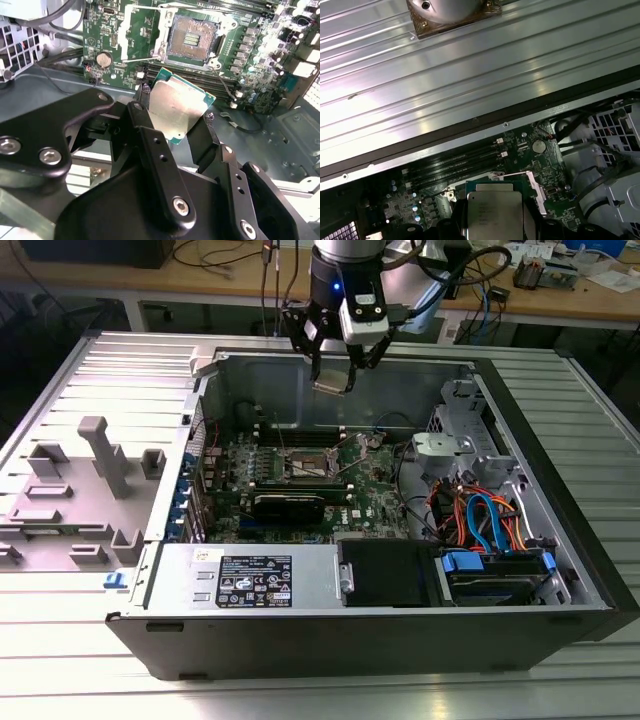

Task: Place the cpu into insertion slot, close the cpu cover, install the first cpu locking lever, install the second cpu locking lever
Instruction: 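Place the cpu into insertion slot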

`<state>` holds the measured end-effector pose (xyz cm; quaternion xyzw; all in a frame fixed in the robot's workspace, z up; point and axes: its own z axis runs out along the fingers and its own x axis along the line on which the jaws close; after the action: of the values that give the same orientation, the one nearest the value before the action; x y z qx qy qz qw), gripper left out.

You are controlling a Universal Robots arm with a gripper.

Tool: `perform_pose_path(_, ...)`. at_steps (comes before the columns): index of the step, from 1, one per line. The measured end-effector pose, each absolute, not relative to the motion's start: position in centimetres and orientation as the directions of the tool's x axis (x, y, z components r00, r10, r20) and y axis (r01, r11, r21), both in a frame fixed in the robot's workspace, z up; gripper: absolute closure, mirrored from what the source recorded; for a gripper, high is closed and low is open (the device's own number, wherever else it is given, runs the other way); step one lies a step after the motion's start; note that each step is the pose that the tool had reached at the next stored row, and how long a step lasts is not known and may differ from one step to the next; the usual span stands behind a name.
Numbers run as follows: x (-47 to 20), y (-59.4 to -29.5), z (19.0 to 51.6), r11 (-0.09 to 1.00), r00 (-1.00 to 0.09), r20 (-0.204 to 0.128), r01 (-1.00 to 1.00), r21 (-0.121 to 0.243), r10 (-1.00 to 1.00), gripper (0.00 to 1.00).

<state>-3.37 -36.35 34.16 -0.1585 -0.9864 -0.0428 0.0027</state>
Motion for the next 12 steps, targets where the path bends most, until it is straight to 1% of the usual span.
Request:
perform_pose_path(4,-3.37,-36.38,34.0,0.934,-0.938,0.019,0.347,0.083,0.346,0.46)
perform_pose_path(8,-3.37,-36.38,33.79,0.901,-0.904,0.019,0.427,0.082,0.427,0.46)
perform_pose_path(12,-3.37,-36.39,33.73,0.89,-0.894,0.018,0.448,0.082,0.448,0.46)
